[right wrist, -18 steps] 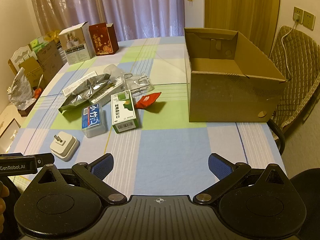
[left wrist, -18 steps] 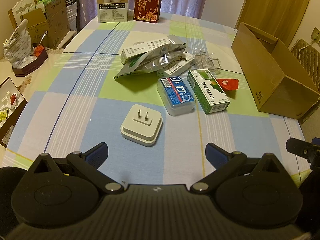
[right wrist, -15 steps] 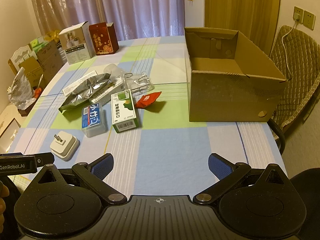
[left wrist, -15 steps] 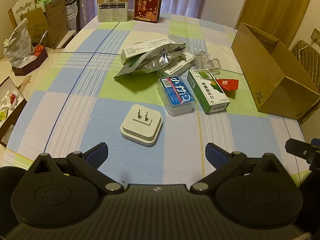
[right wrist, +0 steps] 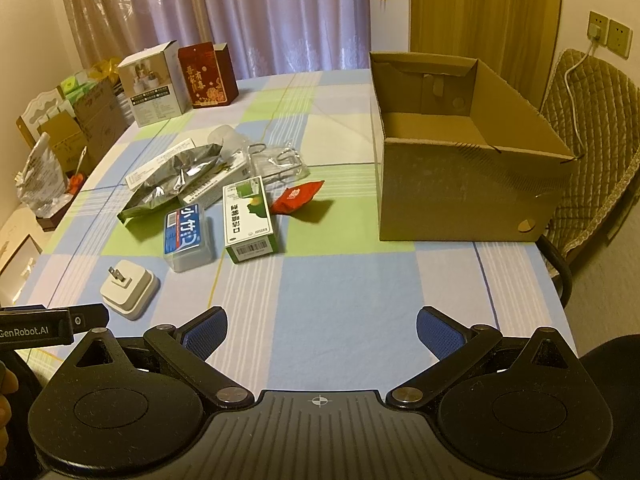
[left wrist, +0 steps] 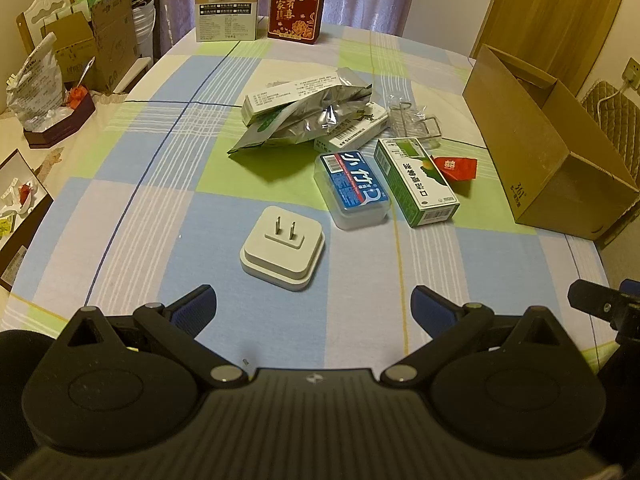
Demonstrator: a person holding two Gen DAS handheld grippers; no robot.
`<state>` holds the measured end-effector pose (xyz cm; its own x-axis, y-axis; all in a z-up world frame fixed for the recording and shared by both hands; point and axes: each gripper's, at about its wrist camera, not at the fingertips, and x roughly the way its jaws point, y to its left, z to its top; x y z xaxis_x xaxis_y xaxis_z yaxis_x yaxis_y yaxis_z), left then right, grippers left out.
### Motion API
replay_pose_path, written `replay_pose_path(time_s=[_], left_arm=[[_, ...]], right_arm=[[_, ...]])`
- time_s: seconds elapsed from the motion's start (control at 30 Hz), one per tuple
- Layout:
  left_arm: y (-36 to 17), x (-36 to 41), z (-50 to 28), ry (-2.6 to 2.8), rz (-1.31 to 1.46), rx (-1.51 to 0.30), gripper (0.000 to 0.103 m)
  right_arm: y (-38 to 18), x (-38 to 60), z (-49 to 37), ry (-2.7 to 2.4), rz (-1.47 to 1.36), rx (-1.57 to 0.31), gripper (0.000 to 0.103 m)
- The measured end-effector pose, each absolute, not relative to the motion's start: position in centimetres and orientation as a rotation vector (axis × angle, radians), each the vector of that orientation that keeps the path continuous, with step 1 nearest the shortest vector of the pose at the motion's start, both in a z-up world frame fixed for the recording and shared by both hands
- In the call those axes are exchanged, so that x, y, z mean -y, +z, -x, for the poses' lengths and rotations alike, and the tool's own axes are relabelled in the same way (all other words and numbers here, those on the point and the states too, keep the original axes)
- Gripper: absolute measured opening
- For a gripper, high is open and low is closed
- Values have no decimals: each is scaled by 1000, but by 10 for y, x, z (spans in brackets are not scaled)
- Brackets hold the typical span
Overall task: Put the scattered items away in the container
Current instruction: 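Move both tools toward the white plug adapter and toothpick box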
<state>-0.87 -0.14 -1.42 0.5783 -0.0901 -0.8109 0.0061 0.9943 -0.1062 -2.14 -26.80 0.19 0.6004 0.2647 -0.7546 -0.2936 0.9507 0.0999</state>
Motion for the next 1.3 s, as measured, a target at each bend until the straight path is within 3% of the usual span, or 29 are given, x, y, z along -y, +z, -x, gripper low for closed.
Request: replay_pose_path(time_s=[0.67,1.13,1.3], left_arm=[[-14,-10,-9,-59,23,-932,102],[-64,-18,-65,-205,-205,-1005,101],[-78,-16,-78,-241,-200,-1020,95]], right_arm=[[9,244,15,506,61,-805,103],[-2,194,-40,635,283,-792,103],[-23,188,-59,683,286,-786,103]])
